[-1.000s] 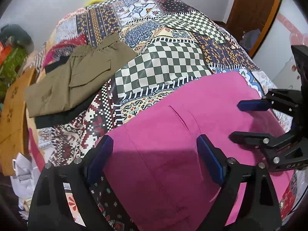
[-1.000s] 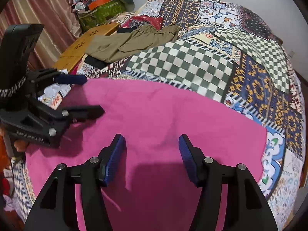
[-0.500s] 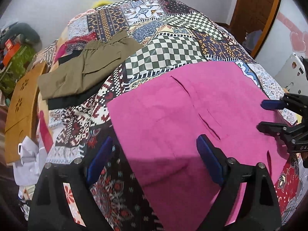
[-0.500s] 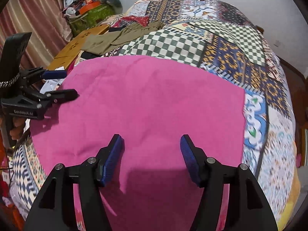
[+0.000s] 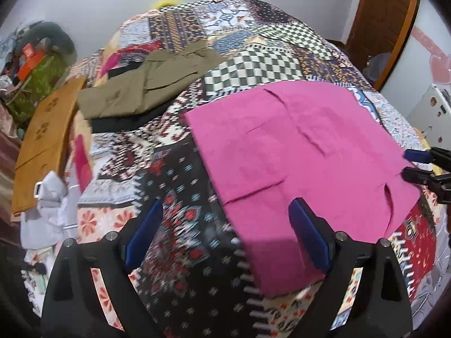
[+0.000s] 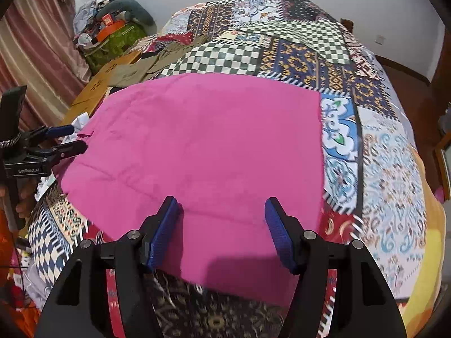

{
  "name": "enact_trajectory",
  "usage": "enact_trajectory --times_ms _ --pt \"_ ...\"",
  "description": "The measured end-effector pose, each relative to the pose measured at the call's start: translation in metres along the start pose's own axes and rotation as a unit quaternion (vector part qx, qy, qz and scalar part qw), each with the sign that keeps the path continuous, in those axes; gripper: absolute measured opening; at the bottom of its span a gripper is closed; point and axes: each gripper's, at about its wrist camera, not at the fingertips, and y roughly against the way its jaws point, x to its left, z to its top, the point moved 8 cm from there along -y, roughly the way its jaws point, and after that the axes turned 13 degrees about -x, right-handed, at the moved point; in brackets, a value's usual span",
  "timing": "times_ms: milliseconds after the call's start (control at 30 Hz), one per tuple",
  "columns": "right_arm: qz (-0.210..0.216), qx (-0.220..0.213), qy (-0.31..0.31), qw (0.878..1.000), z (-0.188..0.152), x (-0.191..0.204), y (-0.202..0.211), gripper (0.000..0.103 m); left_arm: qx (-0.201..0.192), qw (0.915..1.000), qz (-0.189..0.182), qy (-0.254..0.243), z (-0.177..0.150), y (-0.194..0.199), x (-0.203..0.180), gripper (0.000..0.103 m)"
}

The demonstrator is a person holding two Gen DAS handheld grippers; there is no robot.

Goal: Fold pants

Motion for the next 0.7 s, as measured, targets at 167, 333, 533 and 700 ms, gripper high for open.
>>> enact_trajectory --times_ms 167,333,533,700 --pt "-0.019 0.007 0.008 1.000 -0.004 -0.001 0.011 0.061 -0.011 0.9992 0.036 0.013 -0.004 0.016 0.018 0.092" --pt "-0.016 -0.014 0.015 1.000 0.006 0.013 0.022 0.061 -0.017 0.9962 0.018 0.083 -0.001 0.033 0.027 0.092" --pt "0.018 -0.052 0.016 0.998 0.026 0.050 0.022 0.061 -0.018 0.9849 -0.043 0.167 0.005 0.043 0.015 0.092" --pt "0.036 -0.045 0.017 0.998 0.026 0.071 0.000 0.062 0.018 0.9747 -0.081 0.208 -0.008 0.035 0.003 0.092"
